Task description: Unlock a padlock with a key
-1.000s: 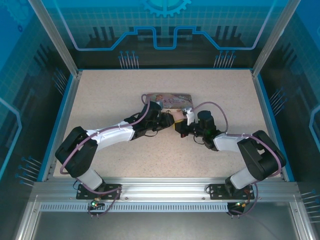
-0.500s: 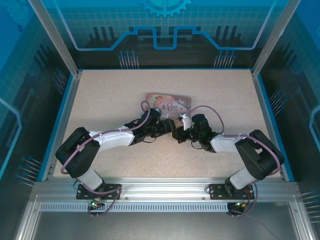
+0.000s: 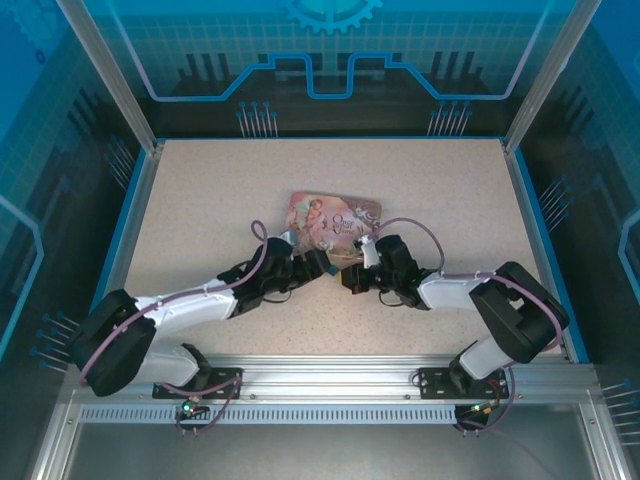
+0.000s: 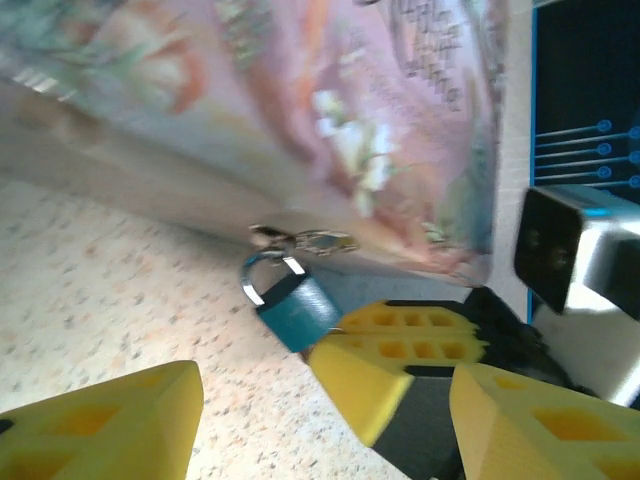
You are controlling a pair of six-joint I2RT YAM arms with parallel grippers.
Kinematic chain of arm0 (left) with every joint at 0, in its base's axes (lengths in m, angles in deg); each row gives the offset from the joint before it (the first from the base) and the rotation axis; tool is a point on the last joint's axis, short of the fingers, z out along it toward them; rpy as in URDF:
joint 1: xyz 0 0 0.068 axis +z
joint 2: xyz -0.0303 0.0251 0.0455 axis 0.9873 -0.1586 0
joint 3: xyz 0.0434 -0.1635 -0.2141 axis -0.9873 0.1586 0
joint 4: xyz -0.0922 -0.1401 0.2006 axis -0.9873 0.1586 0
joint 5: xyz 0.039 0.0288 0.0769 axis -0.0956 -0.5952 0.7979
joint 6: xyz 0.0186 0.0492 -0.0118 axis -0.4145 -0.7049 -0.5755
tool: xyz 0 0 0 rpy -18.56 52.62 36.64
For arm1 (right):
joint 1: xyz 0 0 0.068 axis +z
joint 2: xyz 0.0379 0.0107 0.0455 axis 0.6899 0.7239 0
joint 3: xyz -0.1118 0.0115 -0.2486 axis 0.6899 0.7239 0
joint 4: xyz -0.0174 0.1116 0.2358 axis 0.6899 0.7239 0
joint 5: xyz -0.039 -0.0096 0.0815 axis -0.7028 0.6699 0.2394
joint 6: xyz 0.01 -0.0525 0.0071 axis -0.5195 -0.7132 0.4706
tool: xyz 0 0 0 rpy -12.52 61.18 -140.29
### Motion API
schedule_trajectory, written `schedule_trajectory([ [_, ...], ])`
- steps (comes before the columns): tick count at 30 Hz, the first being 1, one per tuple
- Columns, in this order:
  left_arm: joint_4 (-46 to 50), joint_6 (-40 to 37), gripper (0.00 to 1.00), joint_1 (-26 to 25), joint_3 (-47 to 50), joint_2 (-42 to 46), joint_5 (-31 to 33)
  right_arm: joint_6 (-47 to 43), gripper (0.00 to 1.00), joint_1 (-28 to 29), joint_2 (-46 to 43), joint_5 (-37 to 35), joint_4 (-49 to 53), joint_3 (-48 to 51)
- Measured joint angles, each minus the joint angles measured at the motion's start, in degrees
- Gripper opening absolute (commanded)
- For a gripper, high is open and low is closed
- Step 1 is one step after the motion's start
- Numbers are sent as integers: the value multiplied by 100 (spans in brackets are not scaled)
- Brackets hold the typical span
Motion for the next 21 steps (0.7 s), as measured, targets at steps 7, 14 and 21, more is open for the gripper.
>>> schedule_trajectory([
  [7, -1167, 702, 57, -136, 579, -468, -114, 546, 0, 236, 0, -131, -210, 98],
  [14, -2404, 1060, 46, -175, 590, -1211, -131, 872, 0, 457, 0, -345, -321, 149],
  [21, -3222, 1156, 38, -181, 664, -1641, -20, 1012, 0, 463, -107, -601, -308, 160],
])
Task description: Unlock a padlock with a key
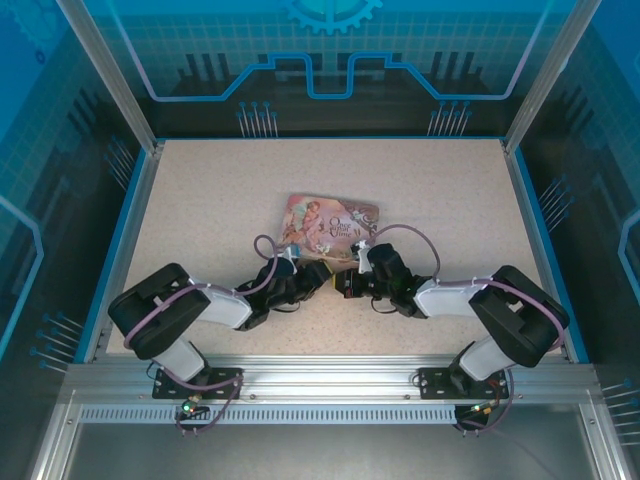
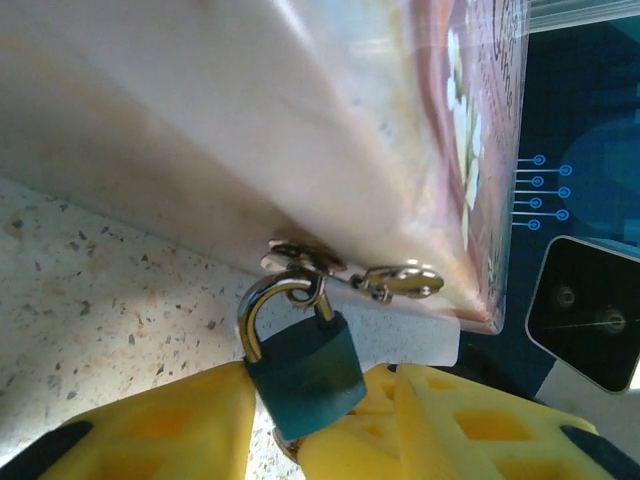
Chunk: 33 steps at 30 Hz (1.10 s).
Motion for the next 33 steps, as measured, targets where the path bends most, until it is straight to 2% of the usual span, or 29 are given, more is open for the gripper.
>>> schedule_trajectory([
  [4, -79, 87, 44, -24, 0, -33, -2, 68, 0, 0, -48, -44, 4, 55],
  [7, -111, 122, 44, -70, 4, -33, 20, 114, 0, 4, -66, -52, 7, 72],
  [11, -111, 179, 36, -79, 7, -33, 55, 181, 0, 4, -66, -46, -11, 72],
  [22, 210, 120, 5, -96, 7, 118, 214, 238, 7, 4, -66, -50, -70, 101],
  [24, 286, 87, 2, -103, 4, 190, 234, 210, 13, 4, -90, -35, -74, 101],
  [28, 404, 52, 0, -118, -13, 337, 313, 37, 37, 13, -295, -59, 136, 105],
  [33, 715, 13, 0, -116, -92, 433, 389, -420, 58, 7, -935, -229, 625, 146],
])
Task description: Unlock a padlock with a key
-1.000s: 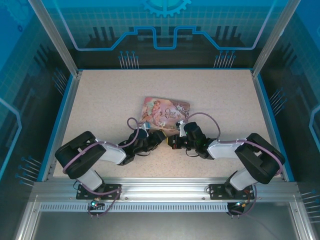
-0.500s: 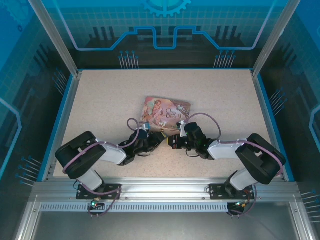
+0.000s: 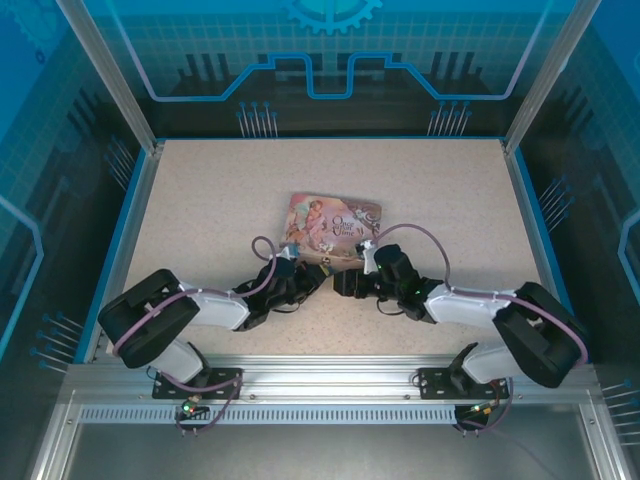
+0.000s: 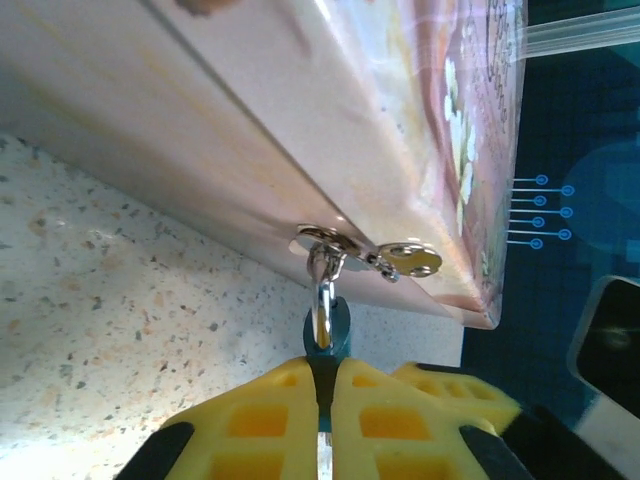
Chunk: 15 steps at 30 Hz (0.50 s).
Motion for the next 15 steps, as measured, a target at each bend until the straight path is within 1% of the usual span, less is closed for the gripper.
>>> schedule_trajectory([
  [3, 214, -9, 0, 0, -83, 66, 0, -431, 65, -9, -535, -262, 551, 22],
  [6, 428, -55, 0, 0, -179, 107, 0, -1075, 65, 7, -1196, -608, 1078, 48],
  [8, 544, -63, 0, 0, -225, 120, -2, -1631, 65, 127, -1683, -979, 1270, 111],
  [11, 721, -66, 0, 0, -273, 144, -2, -2566, 62, 723, -2262, -1781, 1274, 313],
  [13, 846, -66, 0, 0, -341, 160, -4, -3095, 62, 1174, -2334, -2365, 1270, 413],
  [15, 911, -63, 0, 7, -393, 170, -4, -3512, 62, 1552, -2194, -2957, 1209, 494],
])
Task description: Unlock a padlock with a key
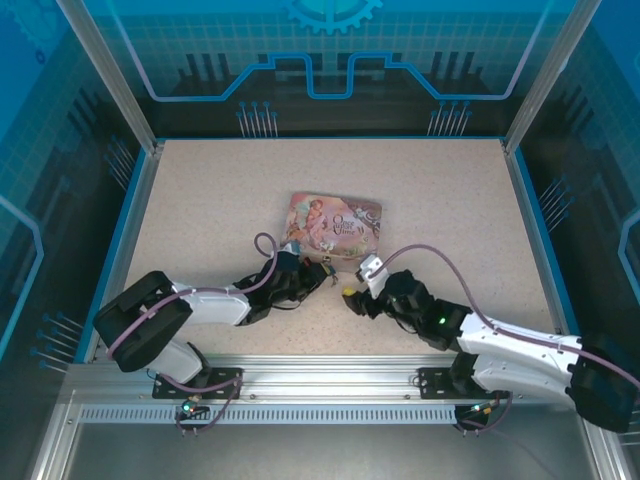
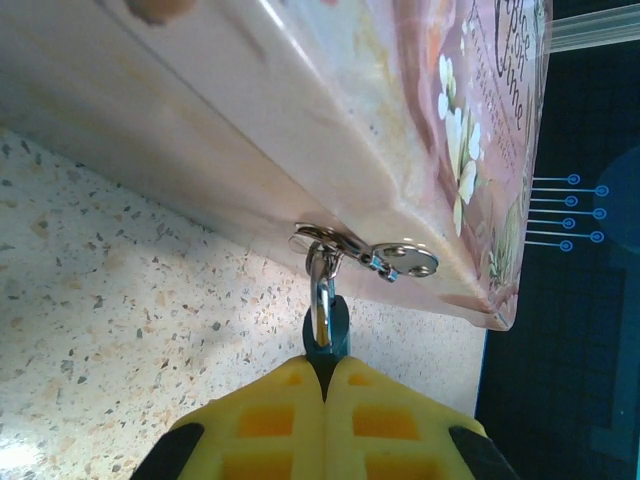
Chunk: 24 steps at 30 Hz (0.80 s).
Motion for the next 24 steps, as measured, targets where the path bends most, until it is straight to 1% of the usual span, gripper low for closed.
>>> schedule_trajectory([
  [2, 66, 0, 0, 2, -44, 17, 0, -415, 61, 409, 374, -651, -160, 26],
  [5, 201, 4, 0, 33, -98, 50, -24, -857, 58, 778, 1108, -1386, -595, 26],
  [8, 330, 2, 0, 63, -136, 114, -44, -1209, 57, 909, 1847, -1912, -999, 26],
  [11, 470, -2, 0, 74, -170, 197, -59, -1491, 56, 920, 2347, -2210, -1364, 7],
  [16, 581, -2, 0, 85, -236, 229, -68, -1810, 55, 920, 2802, -2367, -1808, -170],
  [24, 621, -2, 0, 85, -236, 232, -68, -1993, 55, 844, 2846, -2218, -2227, -295],
])
